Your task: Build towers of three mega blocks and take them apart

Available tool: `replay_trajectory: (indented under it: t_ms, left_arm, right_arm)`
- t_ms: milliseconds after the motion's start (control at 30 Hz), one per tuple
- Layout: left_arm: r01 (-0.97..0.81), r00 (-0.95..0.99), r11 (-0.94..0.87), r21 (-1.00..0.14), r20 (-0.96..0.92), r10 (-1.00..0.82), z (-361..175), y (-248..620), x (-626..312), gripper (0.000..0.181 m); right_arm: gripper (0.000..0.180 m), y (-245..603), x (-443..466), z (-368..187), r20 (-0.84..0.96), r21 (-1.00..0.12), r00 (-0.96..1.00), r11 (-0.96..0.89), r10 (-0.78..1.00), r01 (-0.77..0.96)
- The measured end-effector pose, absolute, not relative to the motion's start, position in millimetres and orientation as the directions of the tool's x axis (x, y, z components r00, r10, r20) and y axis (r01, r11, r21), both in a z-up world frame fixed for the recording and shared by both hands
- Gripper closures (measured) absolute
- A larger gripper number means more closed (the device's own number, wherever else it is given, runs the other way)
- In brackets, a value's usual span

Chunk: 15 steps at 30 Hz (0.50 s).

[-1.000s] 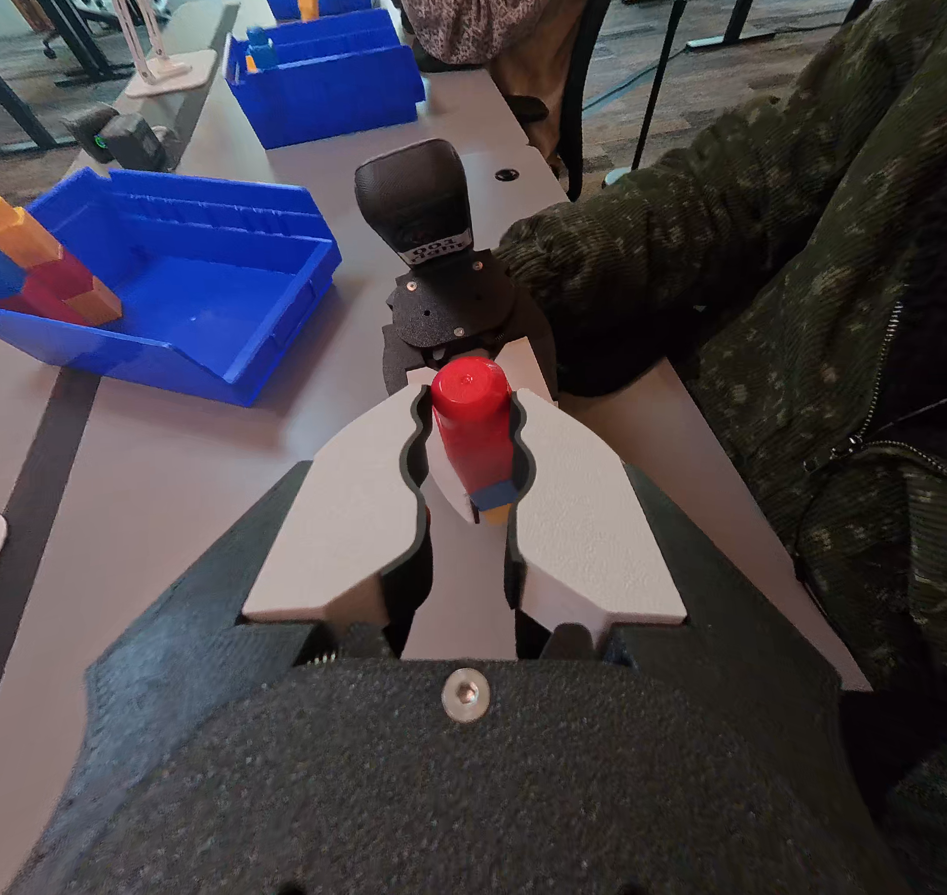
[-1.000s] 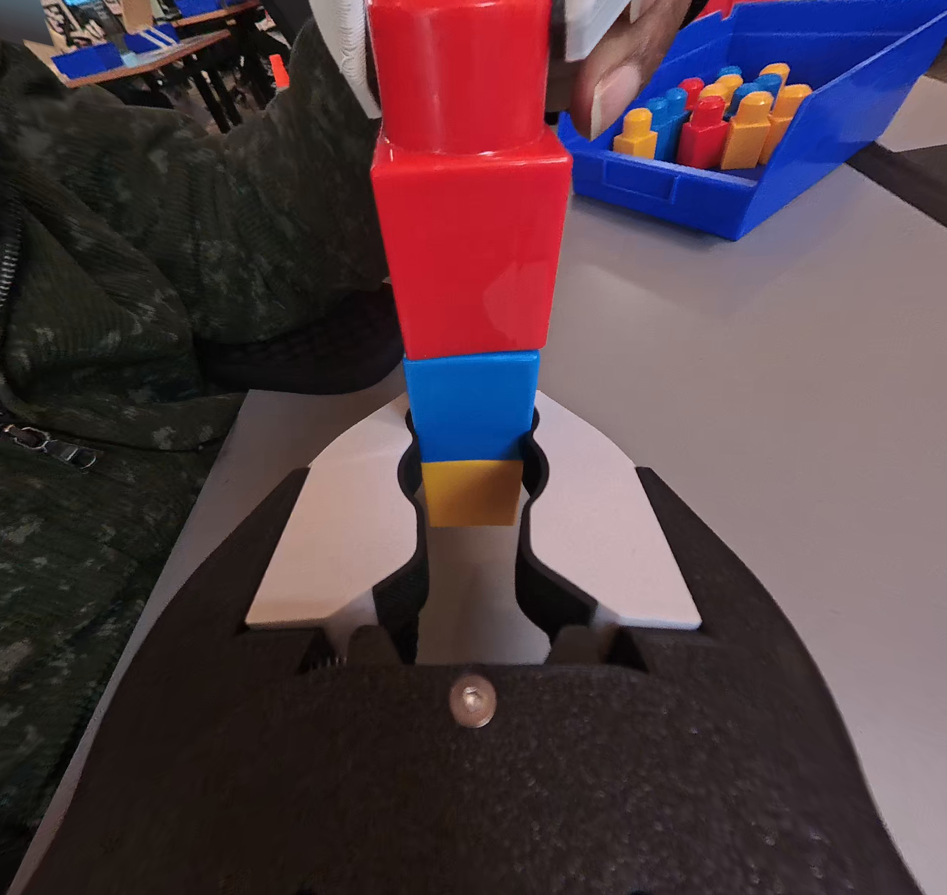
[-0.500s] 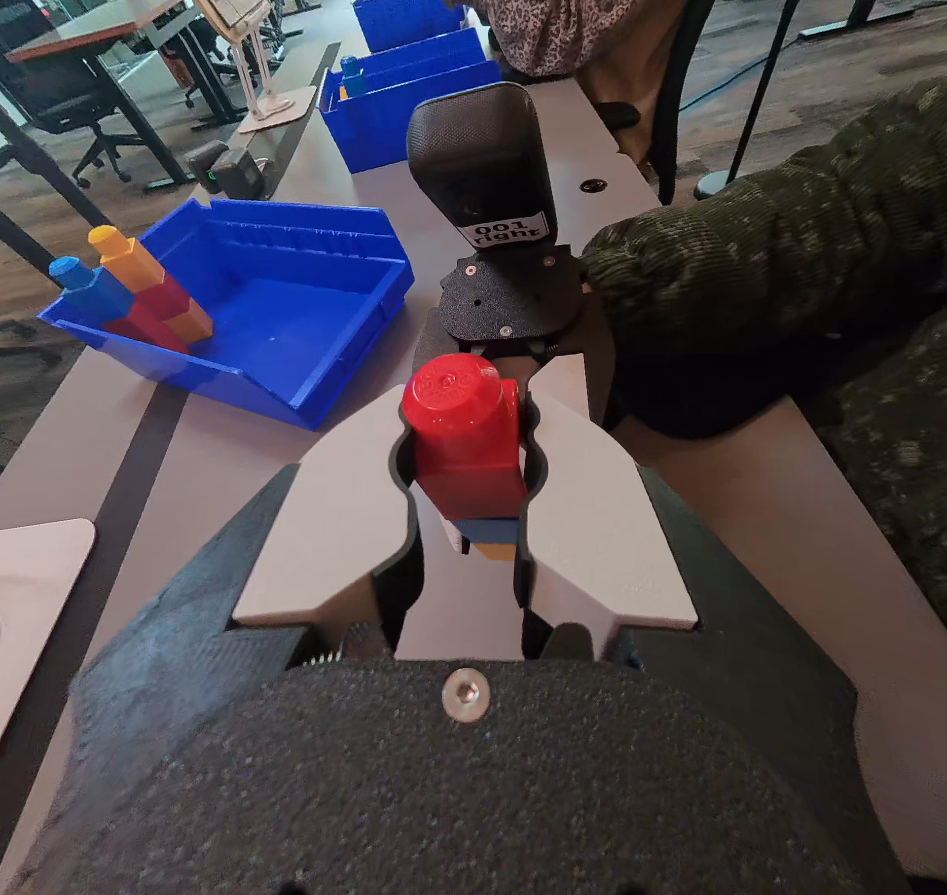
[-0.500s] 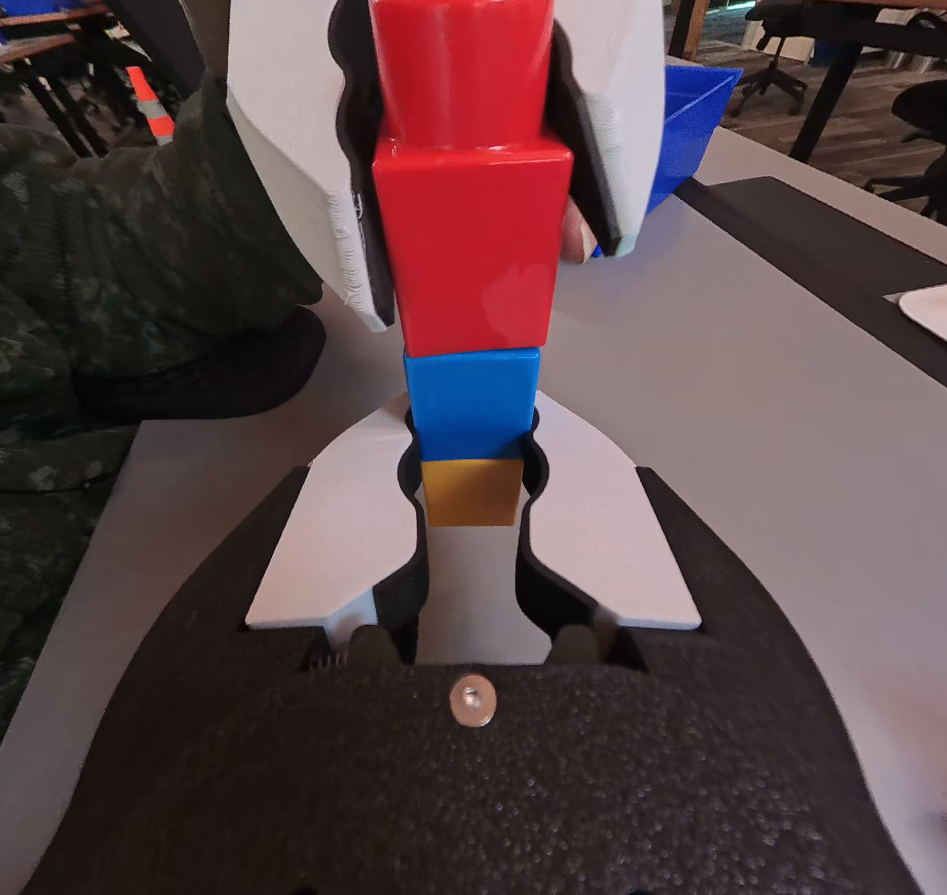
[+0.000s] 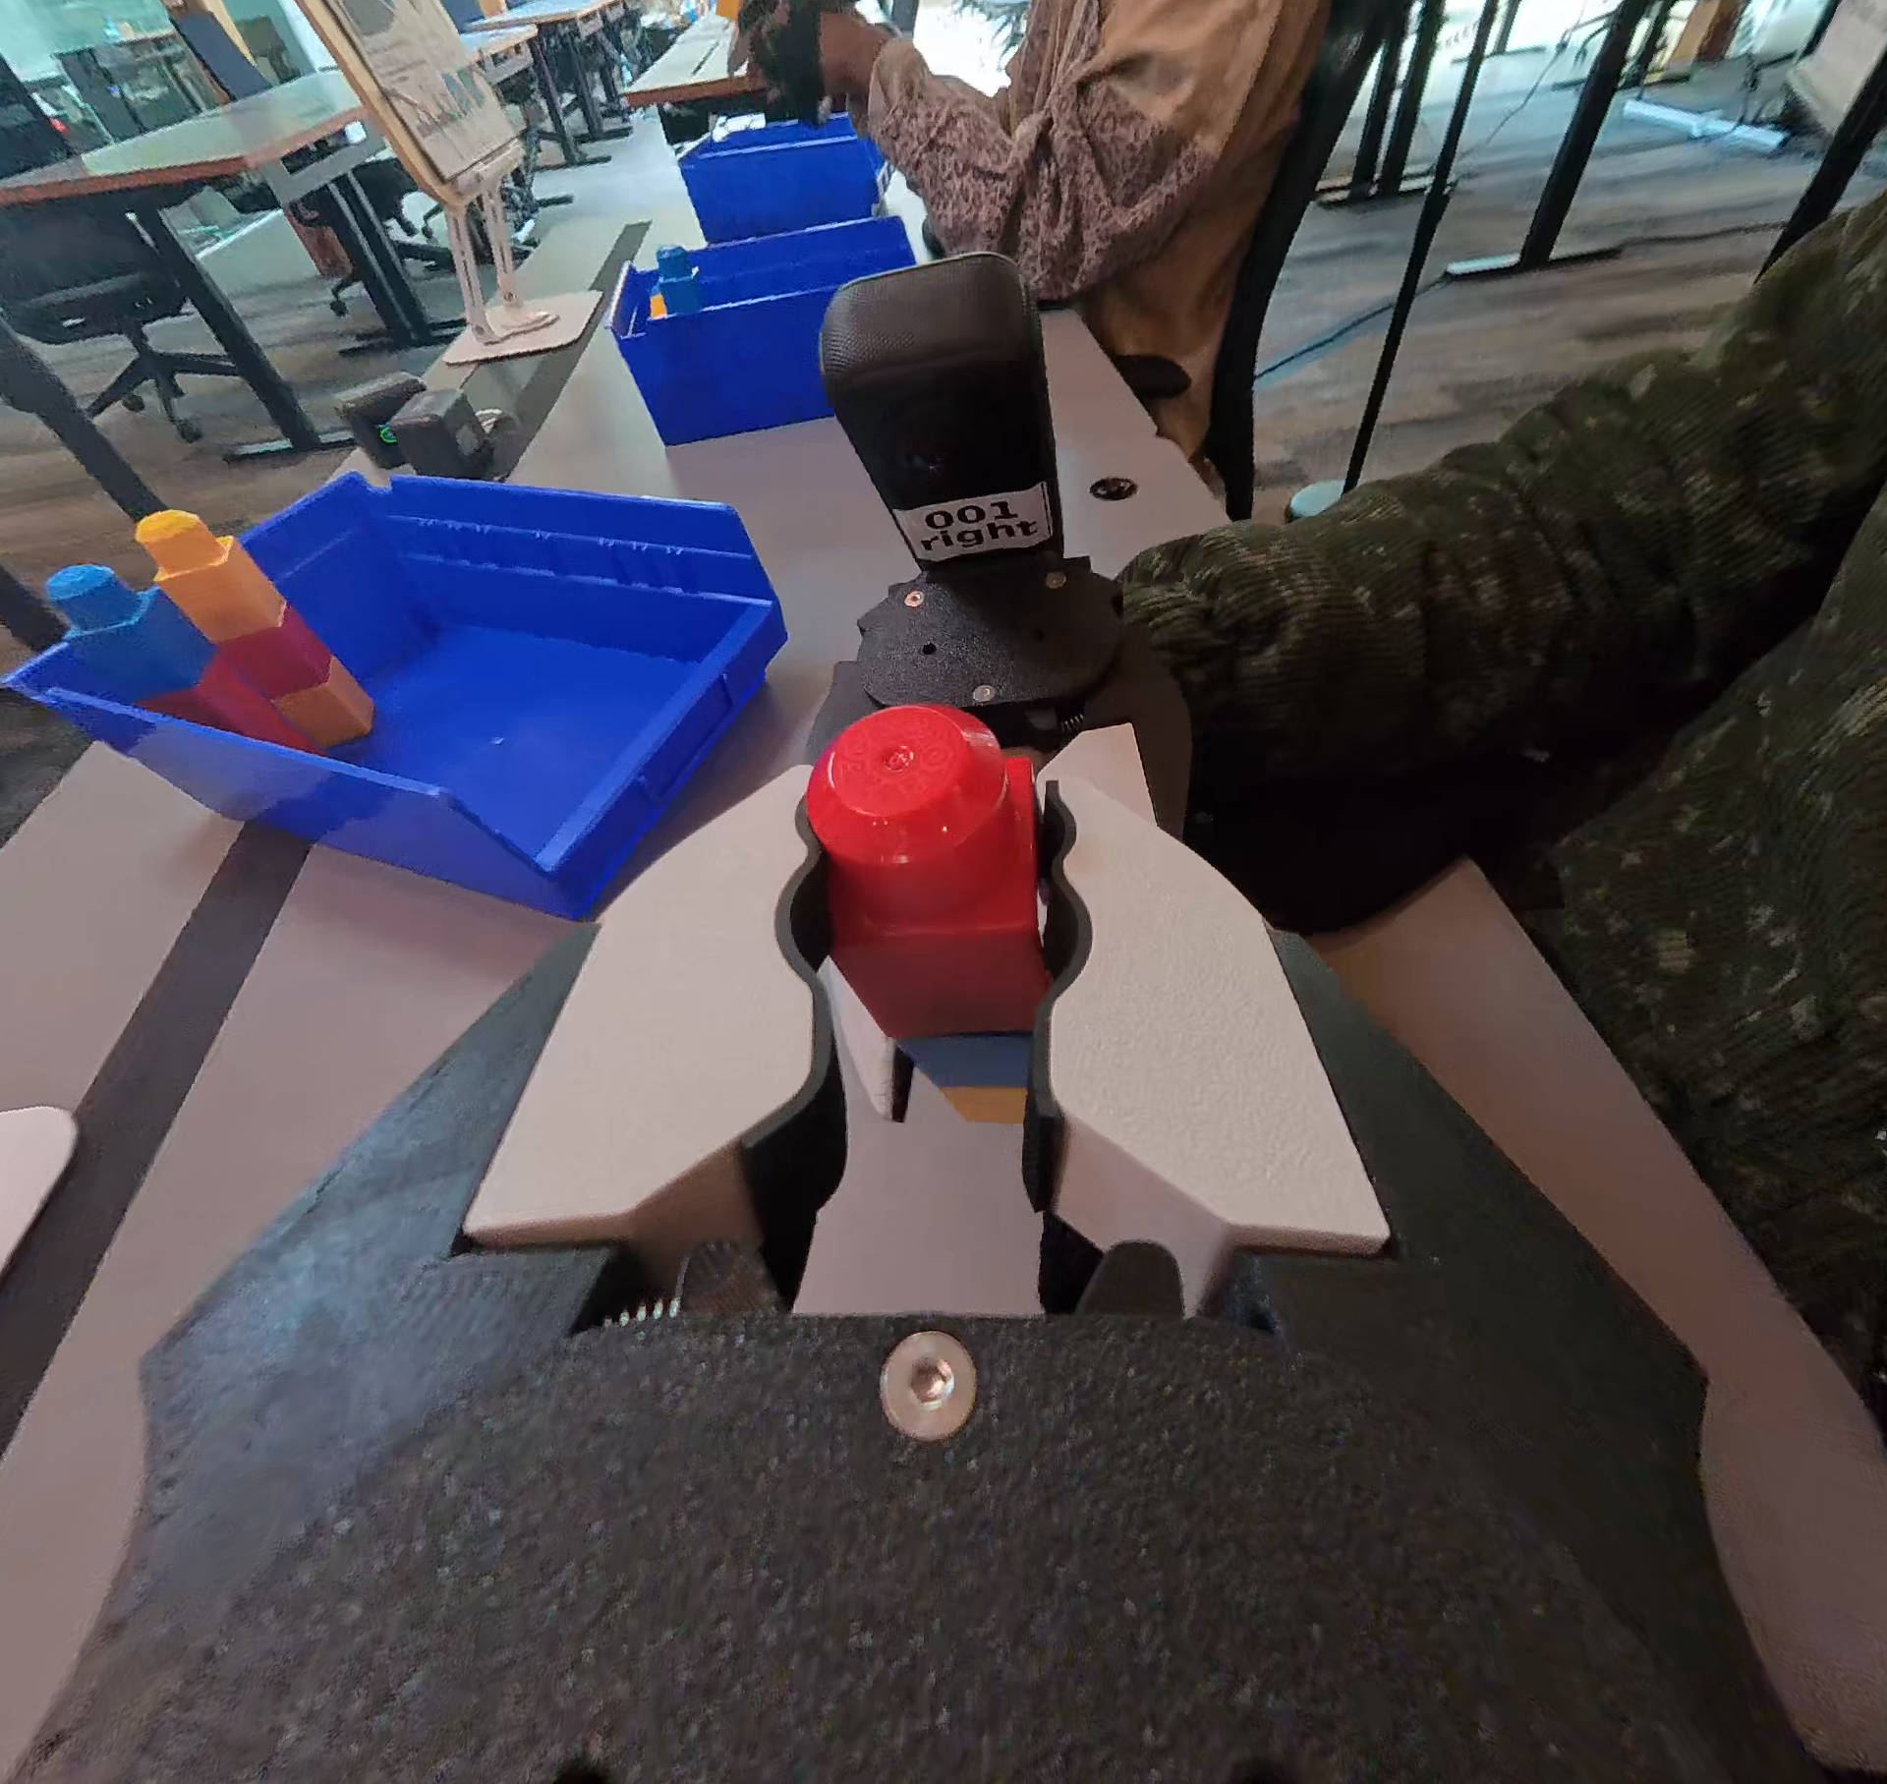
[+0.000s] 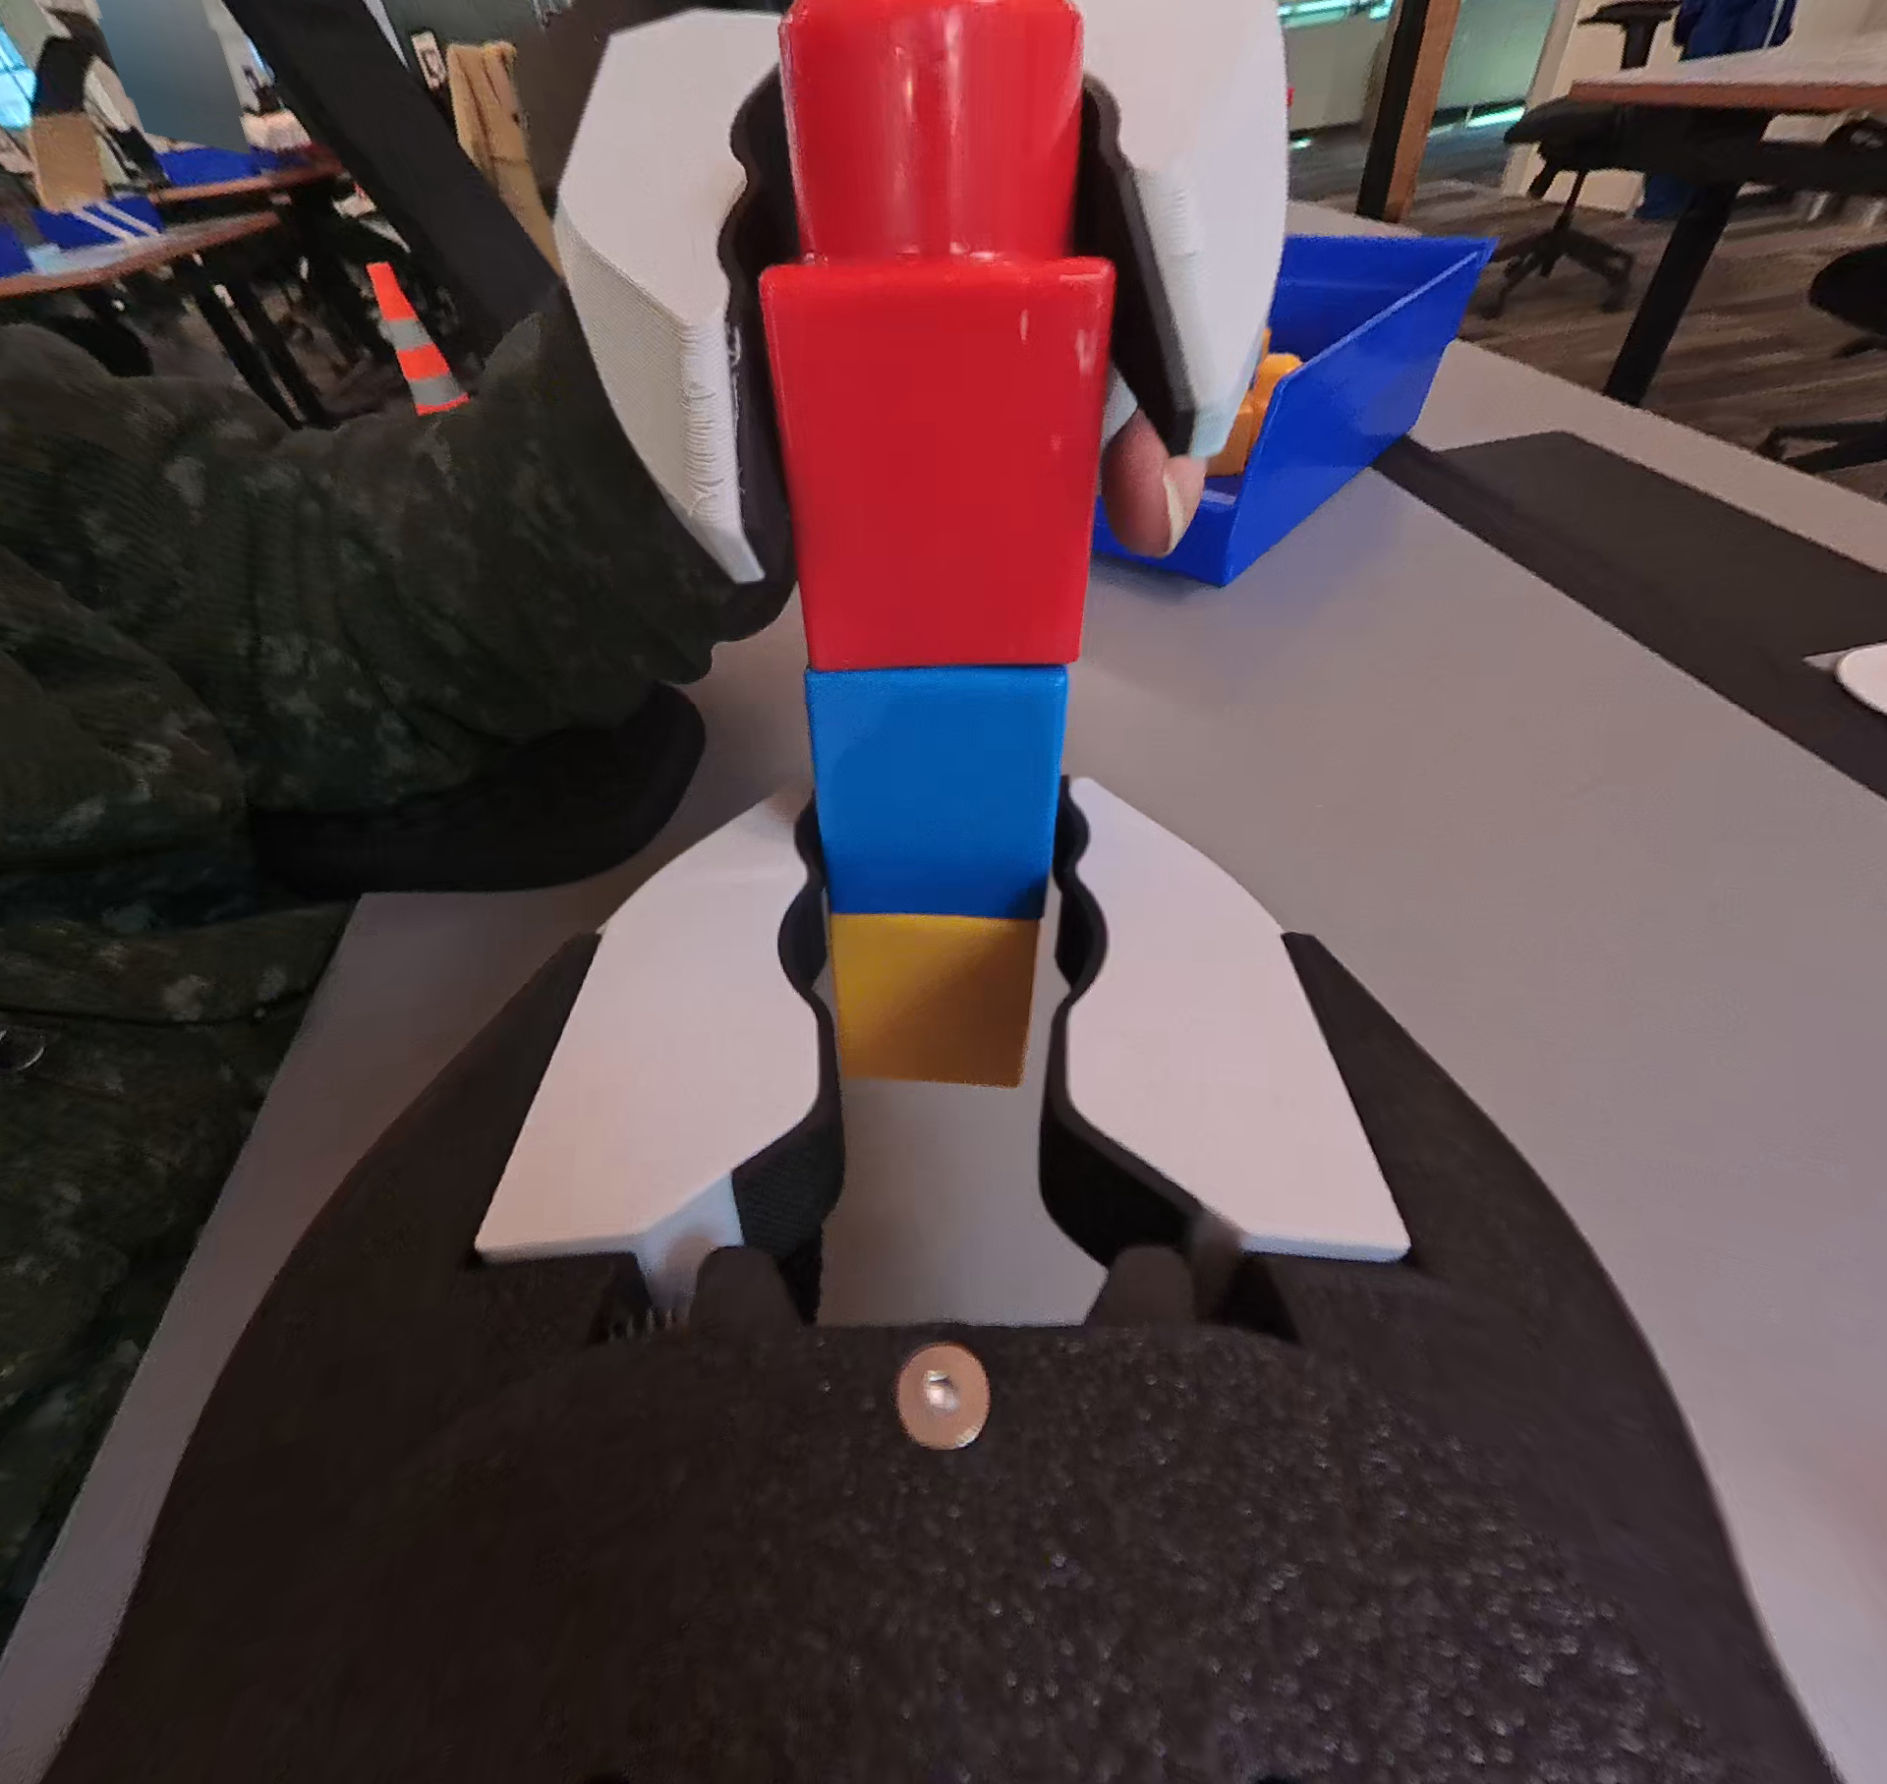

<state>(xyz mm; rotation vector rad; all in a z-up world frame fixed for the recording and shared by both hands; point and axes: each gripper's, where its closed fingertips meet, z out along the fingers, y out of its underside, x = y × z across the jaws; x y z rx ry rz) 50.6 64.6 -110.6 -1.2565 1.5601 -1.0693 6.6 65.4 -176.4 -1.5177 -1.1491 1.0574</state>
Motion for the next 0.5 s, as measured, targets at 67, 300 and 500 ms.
replay_trajectory:
  t_ms: [67,300,500]
  left_arm:
    - [-0.242,-0.160,0.098,-0.965,-0.060,-0.985,-109.9,62.9,51.2,0.142]
    - [-0.197,-0.174,0.069,-0.978,-0.034,-0.984,-112.1,62.4,57.8,0.142]
    - [-0.191,-0.221,0.068,-0.979,-0.024,-0.975,-113.9,56.0,53.8,0.142]
  right_arm:
    - [0.130,65.2,5.4,-174.0,-0.086,-0.978,0.196,-0.121,0.977,0.170]
    - [0.137,62.4,6.8,-167.0,-0.089,-0.982,0.187,-0.118,0.978,0.150]
    - [0.138,56.4,3.5,-168.1,-0.100,-0.980,0.158,-0.125,0.982,0.157]
